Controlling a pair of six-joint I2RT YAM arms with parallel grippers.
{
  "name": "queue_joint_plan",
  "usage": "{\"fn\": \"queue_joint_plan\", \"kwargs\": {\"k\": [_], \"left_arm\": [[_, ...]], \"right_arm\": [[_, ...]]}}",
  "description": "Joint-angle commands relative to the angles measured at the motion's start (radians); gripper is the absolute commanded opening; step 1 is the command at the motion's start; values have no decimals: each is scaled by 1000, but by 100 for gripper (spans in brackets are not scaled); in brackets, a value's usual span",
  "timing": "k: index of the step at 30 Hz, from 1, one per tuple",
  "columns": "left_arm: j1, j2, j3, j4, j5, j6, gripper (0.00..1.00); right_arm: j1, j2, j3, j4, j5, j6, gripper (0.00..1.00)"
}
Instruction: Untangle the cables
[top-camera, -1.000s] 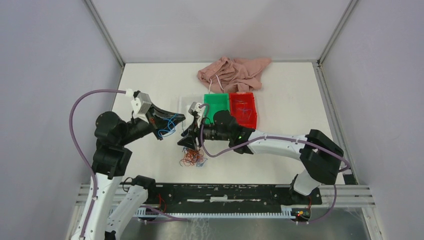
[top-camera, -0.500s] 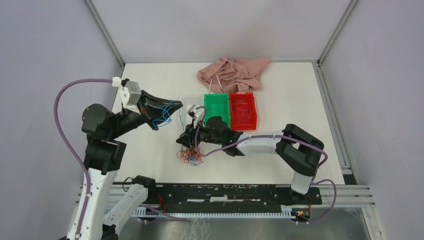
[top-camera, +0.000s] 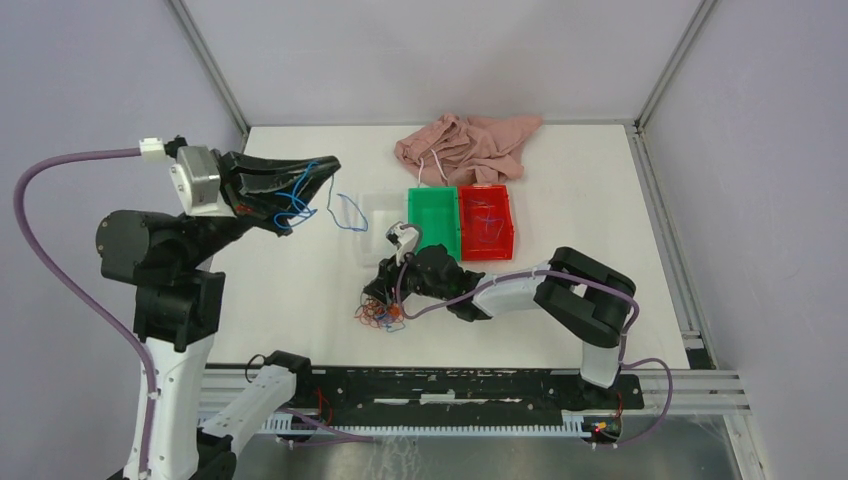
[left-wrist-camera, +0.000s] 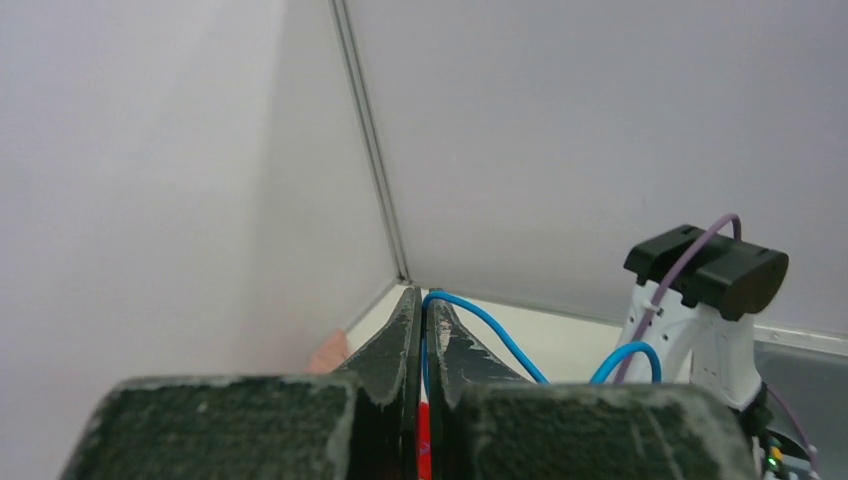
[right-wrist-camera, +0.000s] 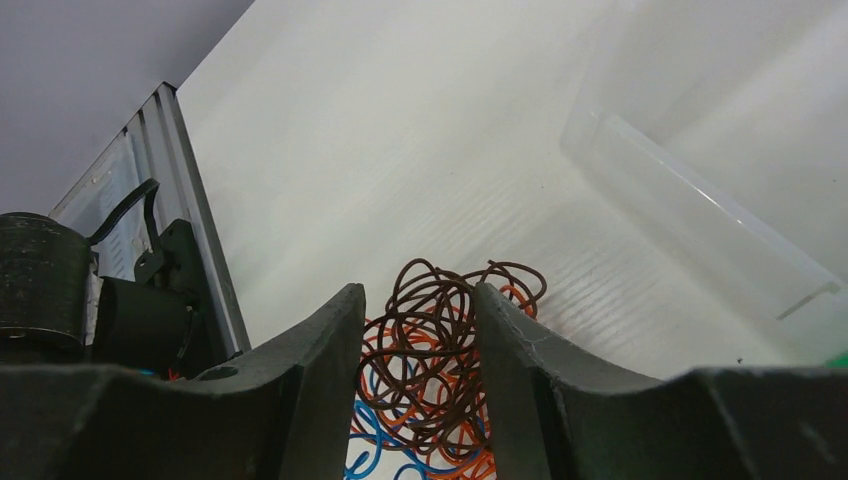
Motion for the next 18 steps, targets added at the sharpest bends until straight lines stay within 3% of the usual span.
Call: {"fn": "queue_joint_plan", "kwargs": {"k": [1, 8, 13, 18], "left_arm": [[-3, 35, 96, 78, -88, 64, 3], [-3, 49, 130, 53, -91, 68, 3], [-3, -3, 37, 29, -103, 69, 3], [-3, -61, -72, 19, -109, 61, 3]], "right_arm": [[2, 7, -18, 66, 45, 27, 52], [2, -80, -37, 47, 62, 18, 58], [-2, -323, -31, -134, 62, -78, 74], [-1, -540, -18, -306, 14, -228, 84]]}}
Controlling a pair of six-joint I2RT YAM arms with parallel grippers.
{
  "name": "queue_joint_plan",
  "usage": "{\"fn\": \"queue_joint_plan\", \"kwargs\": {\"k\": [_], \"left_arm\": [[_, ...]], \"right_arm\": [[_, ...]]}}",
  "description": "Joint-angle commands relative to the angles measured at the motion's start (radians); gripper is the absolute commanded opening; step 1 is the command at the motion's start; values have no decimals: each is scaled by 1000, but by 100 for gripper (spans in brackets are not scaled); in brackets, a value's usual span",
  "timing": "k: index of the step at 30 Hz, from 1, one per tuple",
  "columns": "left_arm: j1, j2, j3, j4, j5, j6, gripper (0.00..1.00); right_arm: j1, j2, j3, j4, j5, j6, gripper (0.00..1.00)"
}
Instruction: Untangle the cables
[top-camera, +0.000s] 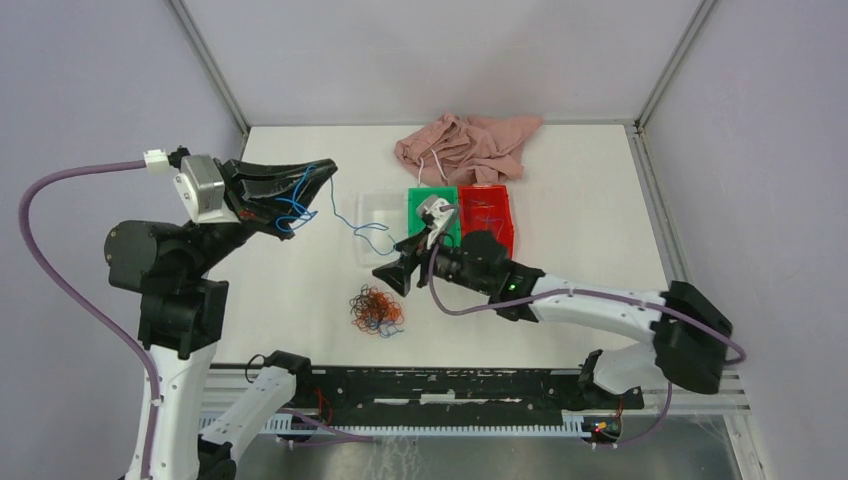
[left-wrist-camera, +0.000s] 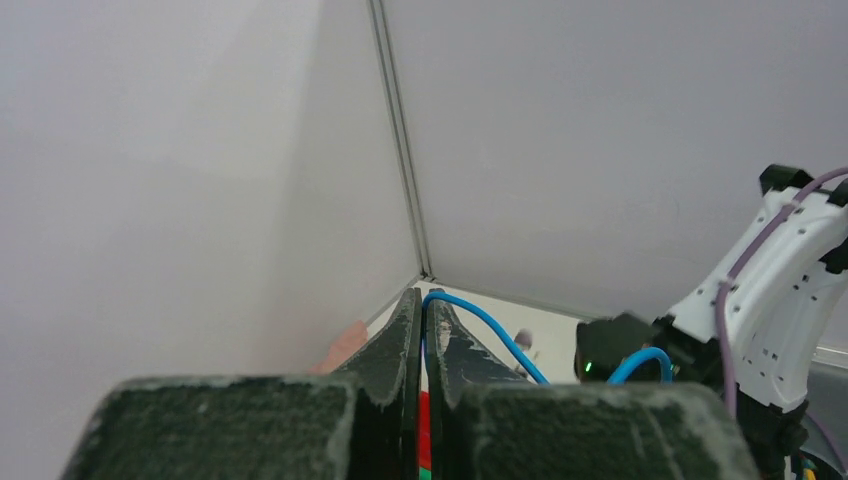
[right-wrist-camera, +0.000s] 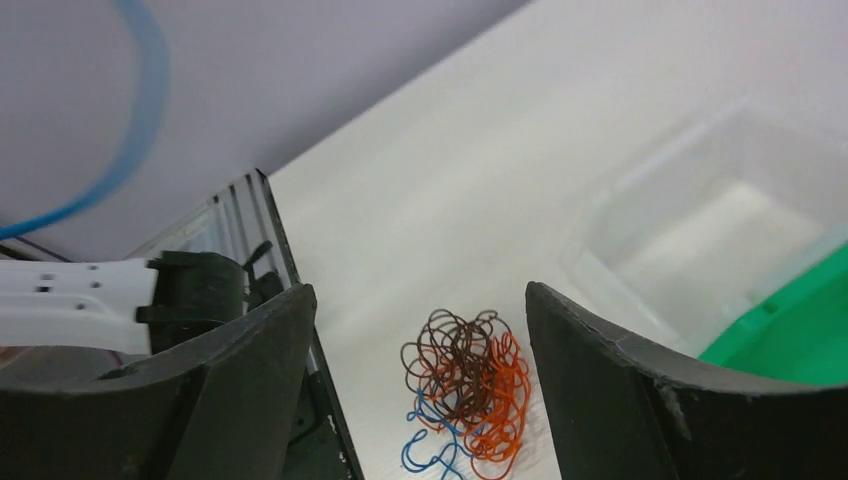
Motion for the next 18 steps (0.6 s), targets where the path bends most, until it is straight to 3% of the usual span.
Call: {"fn": "queue_joint_plan", "kwargs": {"k": [1, 9, 15, 18], "left_arm": [[-3, -47, -76, -4, -27, 35, 3], [-3, -78, -164, -48, 5, 20, 3], [-3, -91, -193, -50, 8, 2, 3], [-2, -89, -185, -51, 3, 11, 3]], "right_arm": [[-1, -187, 44, -157, -43, -177, 85], [-1, -330, 110, -282, -99, -323, 86], [0, -288, 228, -306, -266, -342, 84], [0, -257, 280, -323, -278, -353, 82]]}}
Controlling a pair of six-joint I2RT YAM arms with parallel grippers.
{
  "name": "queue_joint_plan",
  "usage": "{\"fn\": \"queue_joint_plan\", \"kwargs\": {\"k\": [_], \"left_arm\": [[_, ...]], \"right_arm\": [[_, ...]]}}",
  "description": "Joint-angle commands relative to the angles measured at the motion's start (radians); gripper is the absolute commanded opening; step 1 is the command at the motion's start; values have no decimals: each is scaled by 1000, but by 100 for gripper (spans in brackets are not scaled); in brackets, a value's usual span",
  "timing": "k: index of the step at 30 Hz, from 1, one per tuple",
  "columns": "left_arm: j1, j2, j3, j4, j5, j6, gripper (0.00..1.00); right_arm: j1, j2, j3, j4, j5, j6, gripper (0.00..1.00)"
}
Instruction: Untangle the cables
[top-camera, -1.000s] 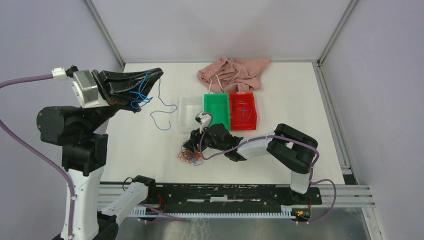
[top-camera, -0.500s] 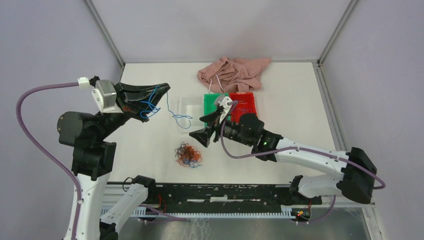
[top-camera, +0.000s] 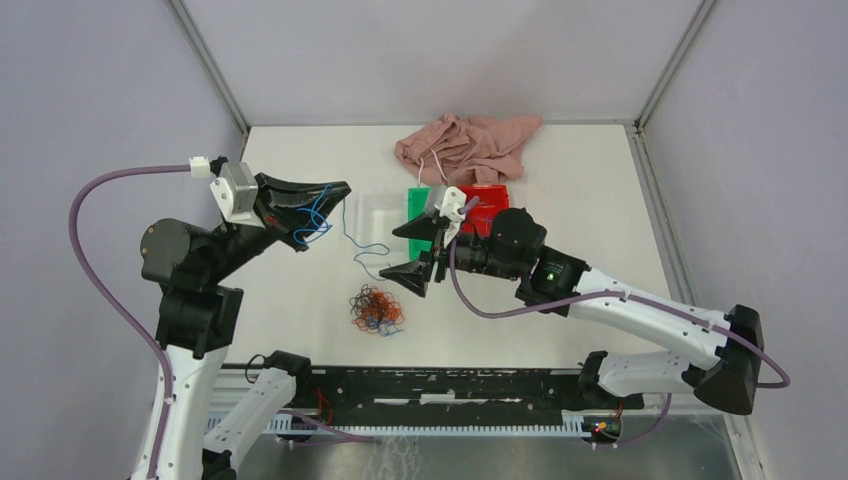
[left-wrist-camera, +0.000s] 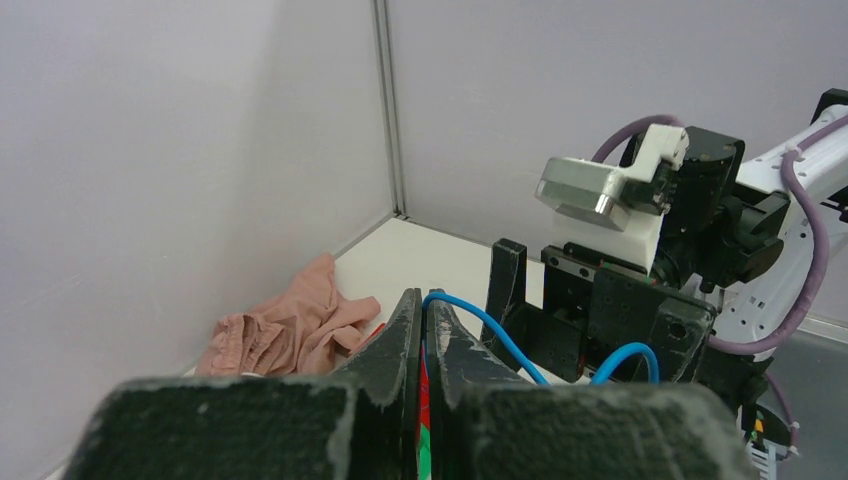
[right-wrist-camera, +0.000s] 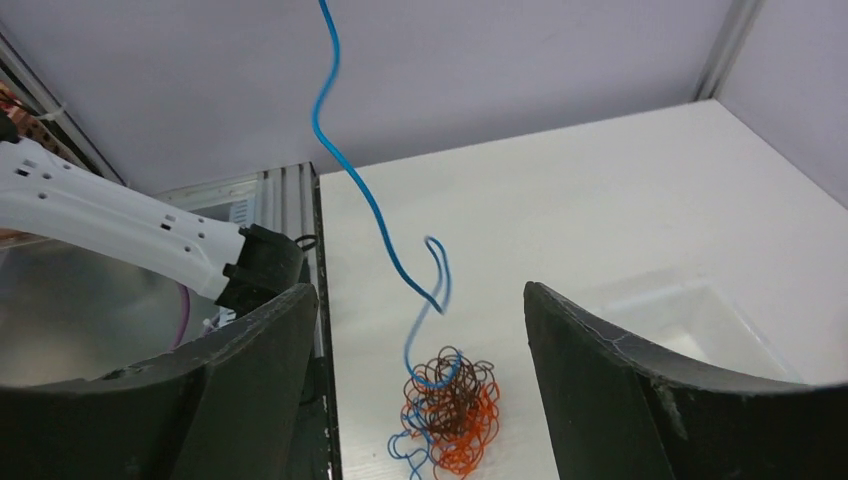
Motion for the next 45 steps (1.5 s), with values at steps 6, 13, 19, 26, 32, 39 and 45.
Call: {"fn": "queue_joint_plan", "kwargs": {"k": [6, 13, 19, 26, 32, 39, 45], "left_arm": [[-3, -9, 17, 4, 15, -7, 3], [-3, -6, 20, 5, 9, -17, 3], [-3, -9, 3, 2, 7, -22, 3], [-3, -32, -64, -10, -12, -17, 5], [-2, -70, -213, -108, 12, 53, 18], [-2, 35, -182, -493, -3, 409, 70], [-3, 72, -135, -610, -40, 525, 90]], "right_arm": [[1, 70, 143, 17, -55, -46, 64], [1, 116, 178, 54, -51, -2, 24], [0, 135, 184, 89, -89, 44, 22], [-4, 117, 170, 122, 51, 103, 1], [-114, 76, 88, 231, 178, 404, 1], [-250, 55, 14, 263, 143, 575, 1], [-310, -19, 34, 15, 298, 429, 1]]}}
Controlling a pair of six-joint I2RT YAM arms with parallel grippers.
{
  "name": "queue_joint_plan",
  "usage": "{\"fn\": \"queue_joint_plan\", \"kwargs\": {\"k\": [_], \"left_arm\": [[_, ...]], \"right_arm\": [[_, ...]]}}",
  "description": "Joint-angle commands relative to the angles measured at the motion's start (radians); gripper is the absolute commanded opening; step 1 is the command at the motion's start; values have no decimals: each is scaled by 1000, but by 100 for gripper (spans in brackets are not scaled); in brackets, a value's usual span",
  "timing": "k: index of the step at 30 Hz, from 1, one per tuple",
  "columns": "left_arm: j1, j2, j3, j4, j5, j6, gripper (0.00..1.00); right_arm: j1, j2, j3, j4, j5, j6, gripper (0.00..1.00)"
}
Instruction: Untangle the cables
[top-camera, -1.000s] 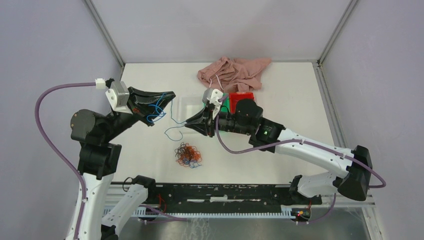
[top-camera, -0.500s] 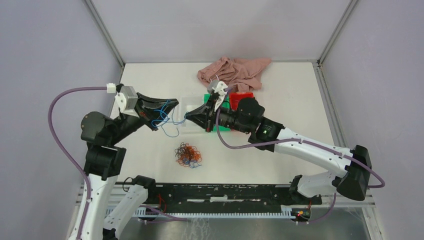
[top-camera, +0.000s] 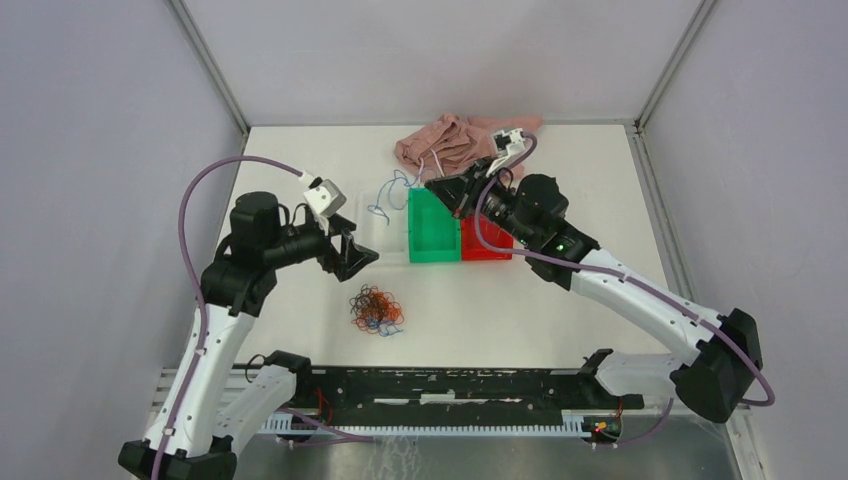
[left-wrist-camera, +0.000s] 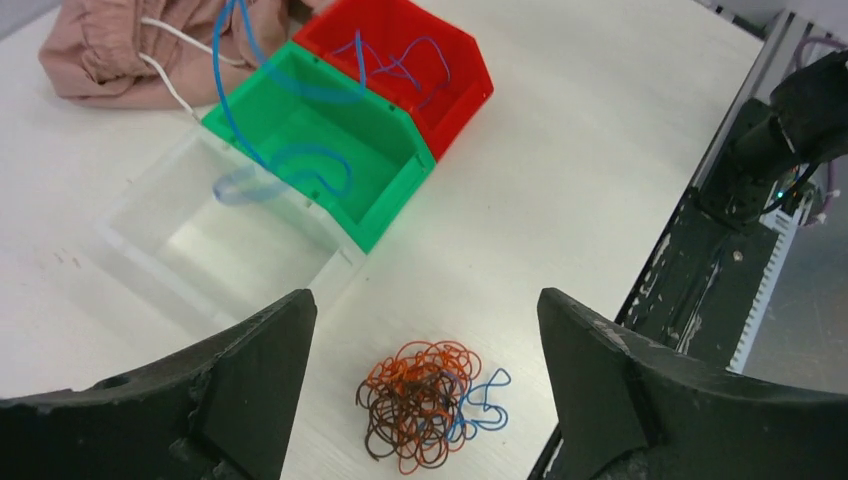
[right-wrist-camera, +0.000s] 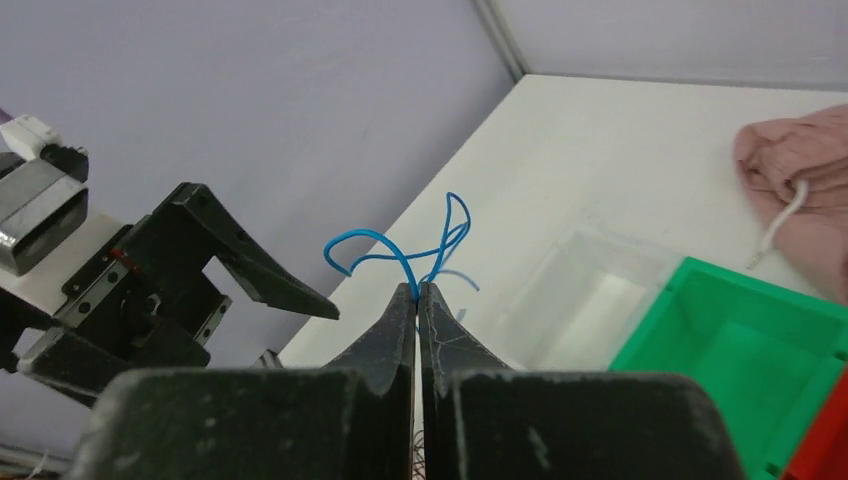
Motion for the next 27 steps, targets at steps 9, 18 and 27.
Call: {"fn": "queue_joint_plan", "kwargs": {"k": [9, 18, 27], "left_arm": [[-3, -5, 80, -193, 6, 199, 99], [-3, -1, 90, -193, -13, 194, 99], [-4, -8, 96, -176, -38, 178, 99]], "right_arm": [[-101, -145, 91, -427, 336, -334, 1], [-120, -116, 98, -500, 525, -483, 1], [-122, 43, 113, -511, 612, -576, 1]]}}
